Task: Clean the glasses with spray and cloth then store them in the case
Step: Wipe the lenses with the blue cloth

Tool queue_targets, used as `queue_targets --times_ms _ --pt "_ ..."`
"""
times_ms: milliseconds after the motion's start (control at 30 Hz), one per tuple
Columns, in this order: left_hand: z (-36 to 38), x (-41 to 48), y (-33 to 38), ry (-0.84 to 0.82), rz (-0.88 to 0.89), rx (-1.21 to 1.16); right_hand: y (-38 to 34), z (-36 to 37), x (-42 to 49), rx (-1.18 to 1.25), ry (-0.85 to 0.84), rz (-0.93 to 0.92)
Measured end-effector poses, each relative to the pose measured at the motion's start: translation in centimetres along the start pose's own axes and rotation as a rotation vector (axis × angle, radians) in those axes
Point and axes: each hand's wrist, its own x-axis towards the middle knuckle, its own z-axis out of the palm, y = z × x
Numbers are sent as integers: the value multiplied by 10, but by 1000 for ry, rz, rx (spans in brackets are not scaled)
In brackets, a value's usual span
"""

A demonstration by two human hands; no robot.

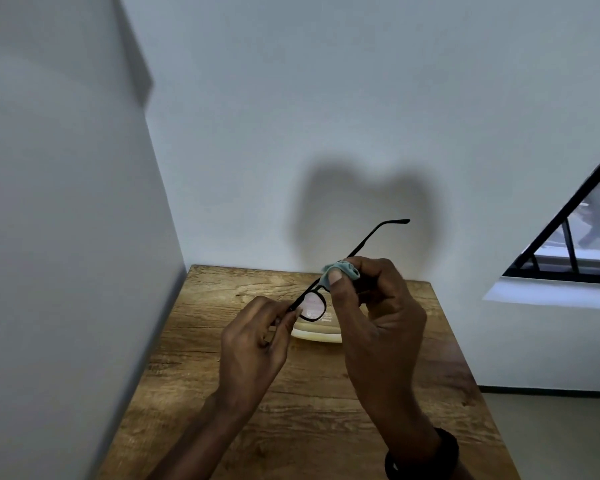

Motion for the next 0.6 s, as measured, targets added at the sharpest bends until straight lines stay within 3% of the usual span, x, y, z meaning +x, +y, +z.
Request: queue_targets --times_ms 200,400,600 --pt "-1 1 1 2 16 -28 2 -9 -2 39 24 65" --pt "1 -6 -16 45 -81 -7 -12 -25 11 167 137 -14" --pt "3 -7 -12 78 -135 -44 10 -12 -1 83 32 72"
